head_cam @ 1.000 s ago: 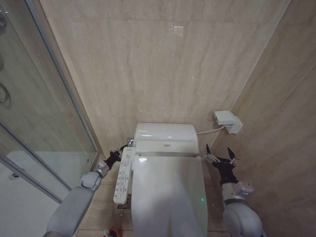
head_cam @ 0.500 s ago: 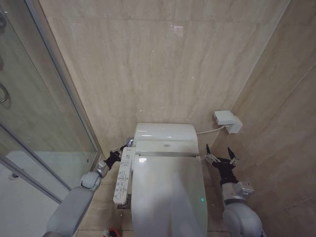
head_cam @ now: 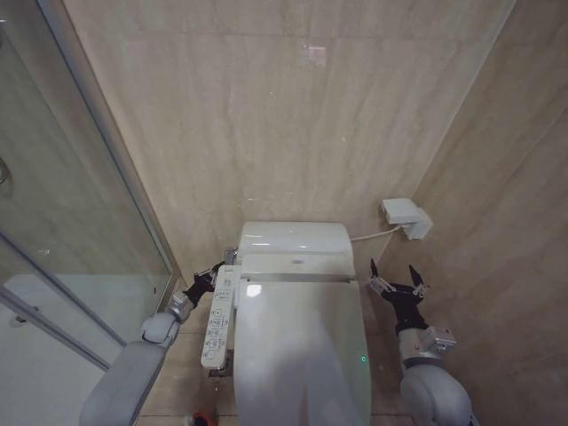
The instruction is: Open the toilet lid, clean the toilet bowl with a toilet brush, close the toilet lid, and flush.
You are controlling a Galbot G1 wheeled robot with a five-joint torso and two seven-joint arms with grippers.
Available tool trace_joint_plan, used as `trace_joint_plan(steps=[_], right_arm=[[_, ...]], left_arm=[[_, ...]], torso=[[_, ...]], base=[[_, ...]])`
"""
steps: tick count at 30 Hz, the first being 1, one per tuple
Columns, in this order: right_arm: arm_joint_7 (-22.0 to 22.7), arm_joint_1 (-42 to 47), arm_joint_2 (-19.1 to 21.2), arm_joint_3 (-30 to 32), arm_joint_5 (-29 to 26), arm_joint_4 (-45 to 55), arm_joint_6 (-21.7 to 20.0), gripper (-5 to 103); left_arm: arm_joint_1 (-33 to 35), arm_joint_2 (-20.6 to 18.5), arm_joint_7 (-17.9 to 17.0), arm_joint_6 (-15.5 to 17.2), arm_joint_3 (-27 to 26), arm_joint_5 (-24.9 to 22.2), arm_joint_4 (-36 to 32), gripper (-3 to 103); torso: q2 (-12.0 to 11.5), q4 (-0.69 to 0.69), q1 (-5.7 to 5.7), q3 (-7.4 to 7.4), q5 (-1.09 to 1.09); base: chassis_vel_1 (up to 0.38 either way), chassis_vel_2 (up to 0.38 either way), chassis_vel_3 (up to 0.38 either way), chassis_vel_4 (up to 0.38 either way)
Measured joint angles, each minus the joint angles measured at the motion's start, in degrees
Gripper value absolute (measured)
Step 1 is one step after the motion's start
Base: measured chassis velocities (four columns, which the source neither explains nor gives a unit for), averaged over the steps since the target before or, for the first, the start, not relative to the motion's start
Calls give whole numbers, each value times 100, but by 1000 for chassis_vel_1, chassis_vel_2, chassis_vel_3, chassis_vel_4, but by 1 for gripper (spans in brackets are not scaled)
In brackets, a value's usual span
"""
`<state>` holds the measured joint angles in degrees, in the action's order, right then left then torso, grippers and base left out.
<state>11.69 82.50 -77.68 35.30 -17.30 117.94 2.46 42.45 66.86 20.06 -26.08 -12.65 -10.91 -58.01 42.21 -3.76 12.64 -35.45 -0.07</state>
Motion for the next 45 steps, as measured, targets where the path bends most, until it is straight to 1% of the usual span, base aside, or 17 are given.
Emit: trace_joint_plan(steps=[3,6,10,12,15,16,19,20,21,24,26,27,34,35,41,42,45], right_arm=[[0,0,0,0,0,0,0,100],[0,0,0,0,0,0,0,100],[0,0,0,0,0,0,0,100],[0,0,0,0,0,0,0,100],[0,0,0,0,0,0,0,100],[0,0,0,0,0,0,0,100],[0,0,0,0,0,0,0,100],[0,0,0,0,0,0,0,100],[0,0,0,0,0,0,0,100],[0,0,0,0,0,0,0,100],[0,0,0,0,0,0,0,100],[0,0,0,0,0,0,0,100],[0,0,0,0,0,0,0,100],[0,0,0,0,0,0,0,100],[0,0,0,0,0,0,0,100],[0,0,0,0,0,0,0,100],[0,0,0,0,0,0,0,100]], left_arm=[[170,-9,-20,29,-238,-27,-155,0],[473,-88,-117,110,-556,-119,-378,0],[733,-167,-283,185,-738,-225,-569,0],[805,-180,-369,200,-786,-252,-628,0],[1036,-190,-804,316,-950,-408,-1049,0],[1036,-190,-804,316,-950,-408,-1049,0],[1247,-168,-1252,420,-1091,-538,-1595,0],[1247,-168,-1252,420,-1091,-538,-1595,0],[1344,-163,-1375,484,-1144,-562,-1814,12],[1668,-161,-1613,725,-1298,-628,-2492,12],[1755,-152,-1660,781,-1343,-630,-2694,12],[1839,-141,-1699,825,-1389,-631,-2884,38],[2336,-82,-1863,1113,-1676,-624,-3770,38],[2436,-73,-1893,1181,-1738,-623,-3940,66],[2978,-11,-1995,1444,-2215,-664,-4868,66],[3074,10,-2000,1471,-2335,-685,-5010,93],[3260,51,-2042,1536,-2547,-729,-5245,93]], torso=[[2,-4,-1,1,1],[2,2,-1,1,6],[1,11,-1,1,6],[1,11,-1,1,5],[1,9,-1,1,6],[1,9,-1,1,6],[1,8,-1,1,7],[1,8,-1,1,7],[1,9,-1,1,7],[1,11,0,0,8],[1,11,0,0,7],[1,10,0,1,8],[1,10,0,1,8],[0,9,0,0,7],[0,9,0,1,7],[0,10,0,1,9],[0,10,0,1,6]], base=[[0,0,0,0],[0,0,0,0],[0,0,0,0],[0,0,0,0],[0,0,0,0],[0,0,0,0],[0,0,0,0],[0,0,0,0],[0,0,0,0],[0,0,0,0],[0,0,0,0],[0,0,0,0],[0,0,0,0],[0,0,0,0],[0,0,0,0],[0,0,0,0],[0,0,0,0]])
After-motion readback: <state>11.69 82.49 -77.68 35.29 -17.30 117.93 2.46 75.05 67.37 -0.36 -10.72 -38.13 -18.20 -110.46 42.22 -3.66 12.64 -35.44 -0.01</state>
